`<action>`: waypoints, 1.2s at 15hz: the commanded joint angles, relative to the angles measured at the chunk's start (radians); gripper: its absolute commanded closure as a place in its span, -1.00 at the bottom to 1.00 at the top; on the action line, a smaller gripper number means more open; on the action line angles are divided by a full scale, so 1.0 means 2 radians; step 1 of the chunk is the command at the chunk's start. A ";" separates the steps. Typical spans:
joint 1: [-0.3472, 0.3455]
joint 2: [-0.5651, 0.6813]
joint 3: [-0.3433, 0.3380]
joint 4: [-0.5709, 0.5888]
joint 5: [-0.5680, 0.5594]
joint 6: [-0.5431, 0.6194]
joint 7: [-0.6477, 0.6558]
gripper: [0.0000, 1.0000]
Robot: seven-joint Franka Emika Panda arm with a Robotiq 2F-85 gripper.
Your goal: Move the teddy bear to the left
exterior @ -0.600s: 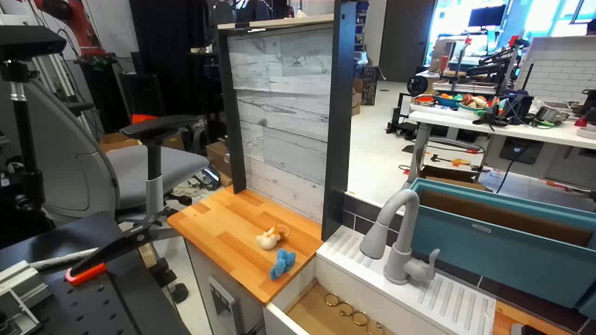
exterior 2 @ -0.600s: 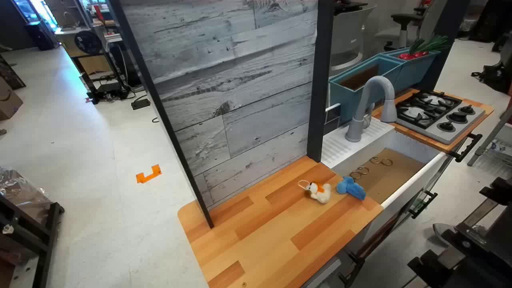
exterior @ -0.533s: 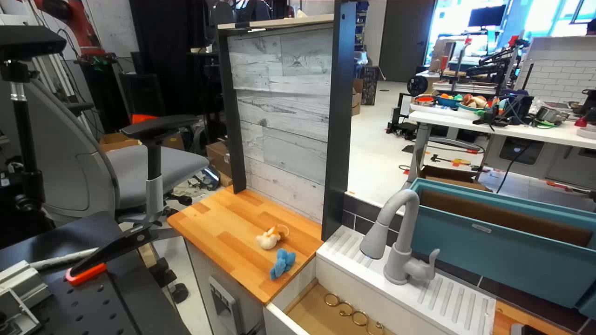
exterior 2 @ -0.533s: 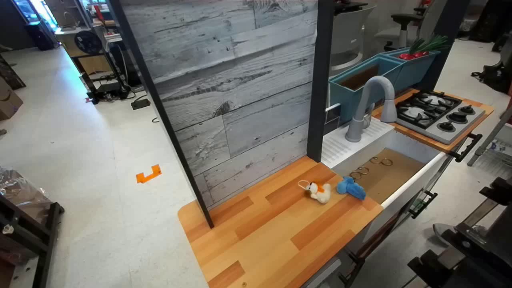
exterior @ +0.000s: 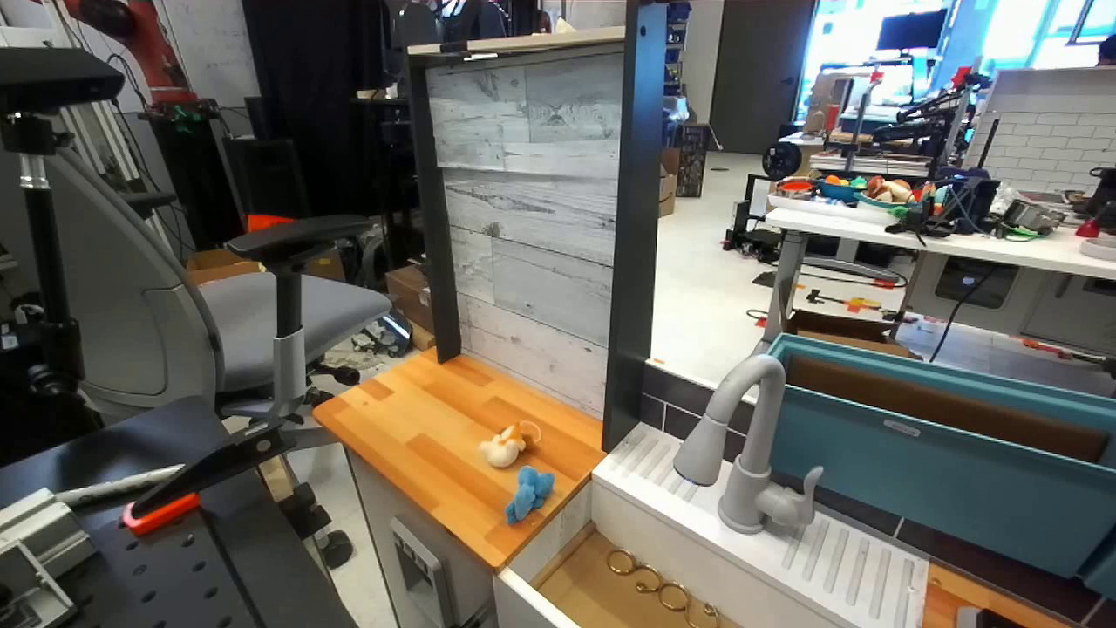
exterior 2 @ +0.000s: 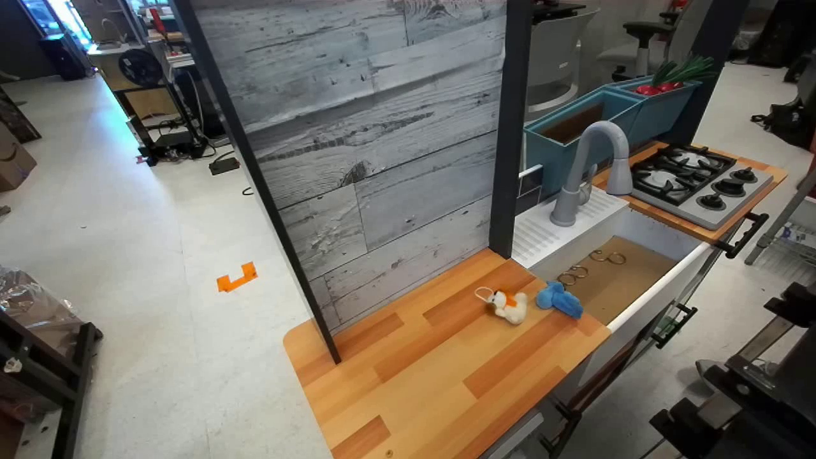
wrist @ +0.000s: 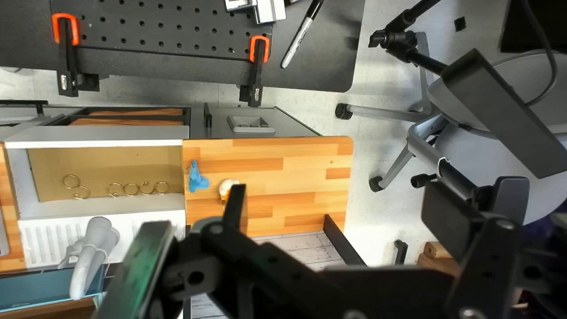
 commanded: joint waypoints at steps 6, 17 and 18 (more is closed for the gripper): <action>-0.011 0.020 0.011 0.002 0.005 0.006 -0.002 -1.00; -0.010 0.308 0.061 0.012 -0.078 0.247 0.028 -1.00; -0.010 0.340 0.061 0.017 -0.103 0.276 0.041 -1.00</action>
